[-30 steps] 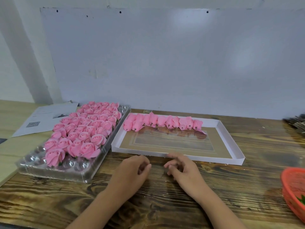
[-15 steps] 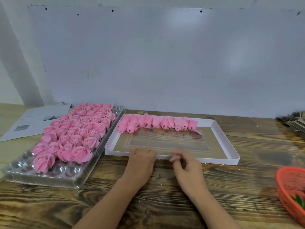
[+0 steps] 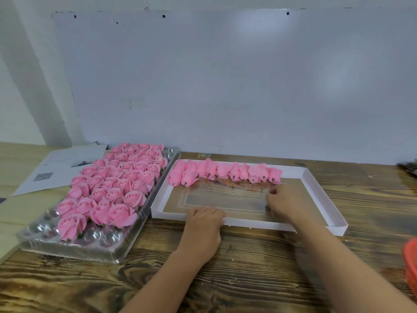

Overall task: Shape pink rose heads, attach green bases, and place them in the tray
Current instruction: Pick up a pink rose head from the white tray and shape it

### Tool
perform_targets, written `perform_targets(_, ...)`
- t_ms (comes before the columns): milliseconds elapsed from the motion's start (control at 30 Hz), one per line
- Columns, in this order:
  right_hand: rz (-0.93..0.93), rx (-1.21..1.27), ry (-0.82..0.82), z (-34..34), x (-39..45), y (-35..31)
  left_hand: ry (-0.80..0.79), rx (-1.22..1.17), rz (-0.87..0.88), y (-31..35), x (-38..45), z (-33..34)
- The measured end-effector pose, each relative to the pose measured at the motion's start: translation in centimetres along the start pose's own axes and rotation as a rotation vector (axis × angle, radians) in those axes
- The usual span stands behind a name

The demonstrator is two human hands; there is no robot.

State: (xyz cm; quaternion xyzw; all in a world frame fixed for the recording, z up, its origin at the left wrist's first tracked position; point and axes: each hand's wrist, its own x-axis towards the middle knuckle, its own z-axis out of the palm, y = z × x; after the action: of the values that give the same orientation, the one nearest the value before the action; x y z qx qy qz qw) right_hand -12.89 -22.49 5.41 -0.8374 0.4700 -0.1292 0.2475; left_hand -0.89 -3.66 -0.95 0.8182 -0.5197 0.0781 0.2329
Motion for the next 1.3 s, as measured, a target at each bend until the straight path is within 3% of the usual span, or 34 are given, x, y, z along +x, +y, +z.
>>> perform_targets(100,0.01,-0.118,-0.105,0.1,2.1,0.3,0.001,-0.006,-0.004,-0.1,0.0,0.1)
perform_targets(267,0.044,-0.072,-0.015,0.2,5.0,1.8,0.005,-0.012,0.004,-0.2,0.1,0.2)
perform_targets(433,0.045,-0.125,-0.079,-0.2,6.6,2.5,0.012,-0.024,0.01,-0.2,0.1,0.3)
perform_targets(767,0.069,-0.135,-0.043,0.2,7.8,0.4,0.016,-0.023,0.013,-0.2,0.1,0.3)
perform_targets(1067,0.167,0.008,0.068,1.5,9.2,-0.2,0.01,-0.018,0.006,-0.2,0.1,0.3)
perform_targets(1300,0.151,0.114,0.048,1.1,9.9,0.7,0.012,-0.025,0.003,-0.1,0.0,0.1)
